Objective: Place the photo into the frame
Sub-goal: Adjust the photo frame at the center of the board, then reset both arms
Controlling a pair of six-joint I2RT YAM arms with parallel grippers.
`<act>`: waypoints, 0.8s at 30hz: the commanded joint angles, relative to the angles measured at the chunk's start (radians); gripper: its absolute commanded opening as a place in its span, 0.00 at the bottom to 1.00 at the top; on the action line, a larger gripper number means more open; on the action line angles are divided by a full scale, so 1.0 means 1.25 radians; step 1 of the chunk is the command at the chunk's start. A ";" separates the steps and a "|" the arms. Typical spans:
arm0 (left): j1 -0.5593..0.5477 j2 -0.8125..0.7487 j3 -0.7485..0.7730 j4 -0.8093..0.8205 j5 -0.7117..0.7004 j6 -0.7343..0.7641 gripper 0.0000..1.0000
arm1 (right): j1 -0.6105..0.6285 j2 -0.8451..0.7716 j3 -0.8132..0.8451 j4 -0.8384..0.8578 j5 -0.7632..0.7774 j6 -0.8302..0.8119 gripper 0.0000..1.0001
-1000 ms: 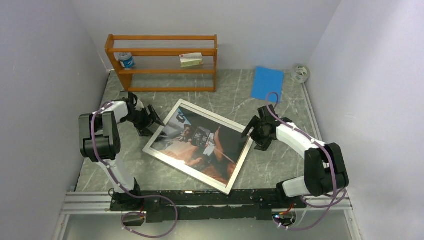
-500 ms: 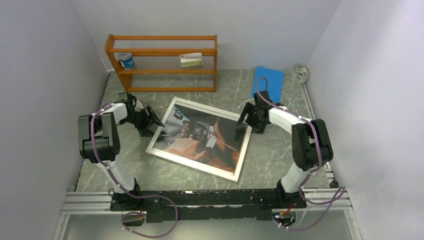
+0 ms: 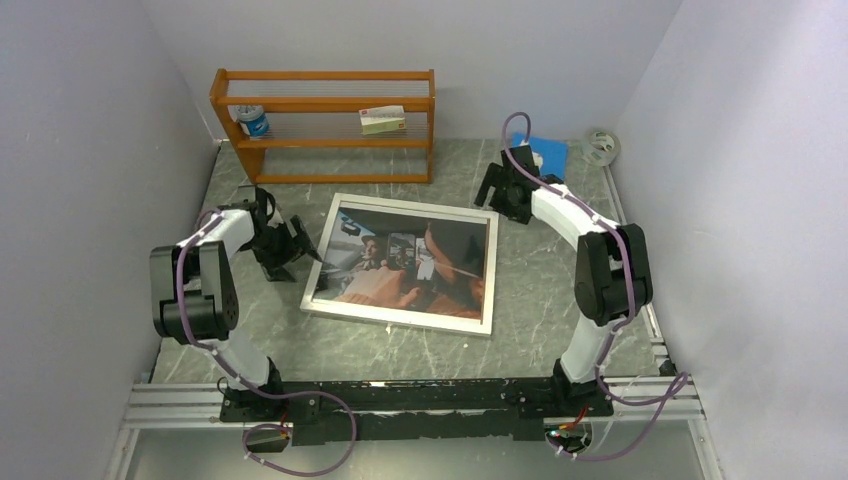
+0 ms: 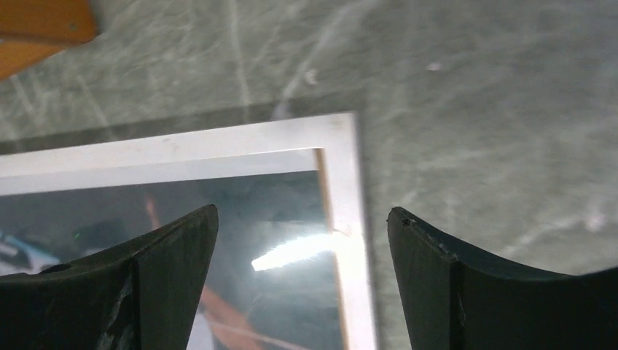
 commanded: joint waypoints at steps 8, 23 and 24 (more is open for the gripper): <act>-0.005 -0.298 0.095 -0.084 -0.142 0.017 0.94 | -0.007 -0.307 -0.036 -0.138 0.204 -0.029 0.87; -0.010 -0.723 0.210 -0.176 -0.253 0.017 0.94 | -0.005 -0.697 0.043 -0.373 0.429 -0.067 0.96; -0.010 -0.739 0.218 -0.189 -0.264 0.009 0.94 | -0.006 -0.707 0.065 -0.393 0.438 -0.074 0.96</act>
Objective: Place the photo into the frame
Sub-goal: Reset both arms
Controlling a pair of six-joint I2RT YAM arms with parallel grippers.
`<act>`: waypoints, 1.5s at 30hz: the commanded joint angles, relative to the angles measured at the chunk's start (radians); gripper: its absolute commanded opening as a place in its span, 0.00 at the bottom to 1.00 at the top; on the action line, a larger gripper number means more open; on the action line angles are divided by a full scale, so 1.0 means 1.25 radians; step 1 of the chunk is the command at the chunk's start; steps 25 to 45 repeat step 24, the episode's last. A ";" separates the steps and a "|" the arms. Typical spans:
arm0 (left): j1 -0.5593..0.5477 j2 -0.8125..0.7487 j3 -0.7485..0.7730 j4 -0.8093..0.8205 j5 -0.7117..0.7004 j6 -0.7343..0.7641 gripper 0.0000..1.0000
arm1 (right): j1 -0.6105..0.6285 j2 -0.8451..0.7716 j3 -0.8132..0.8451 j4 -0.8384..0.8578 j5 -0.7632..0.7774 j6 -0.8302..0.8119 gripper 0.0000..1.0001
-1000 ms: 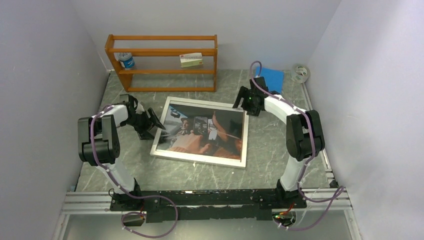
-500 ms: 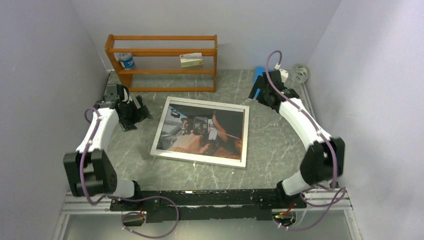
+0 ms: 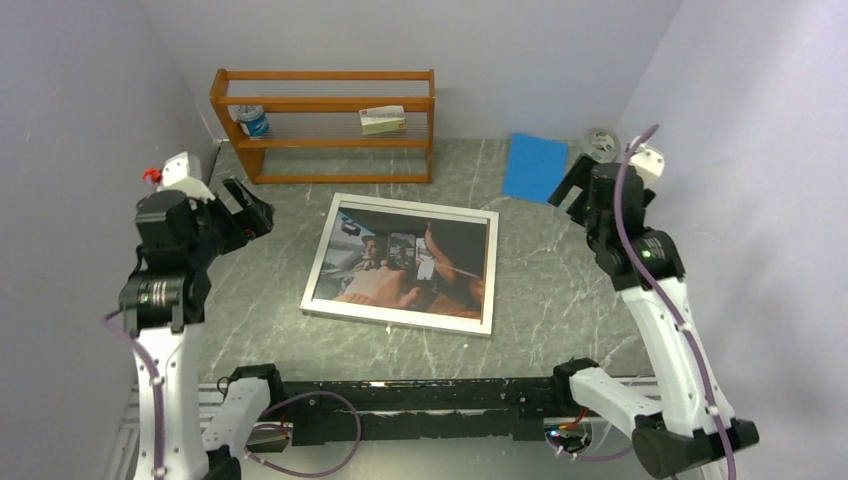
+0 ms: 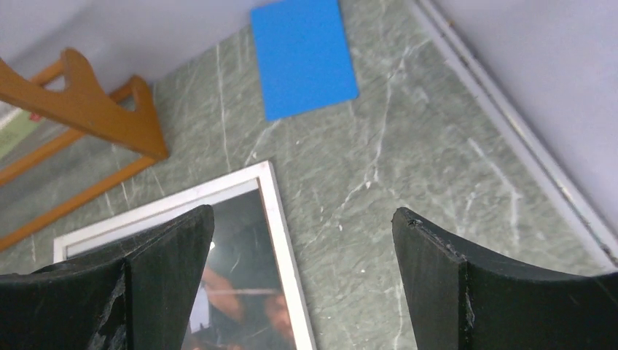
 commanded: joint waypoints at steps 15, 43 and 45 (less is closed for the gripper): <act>-0.002 -0.101 0.331 -0.342 -0.190 0.012 0.94 | 0.000 -0.190 0.268 -0.254 0.156 -0.125 0.99; -0.001 -0.114 0.328 -0.400 -0.158 0.012 0.93 | 0.000 -0.197 0.253 -0.287 0.141 -0.118 0.99; -0.001 -0.114 0.328 -0.400 -0.158 0.012 0.93 | 0.000 -0.197 0.253 -0.287 0.141 -0.118 0.99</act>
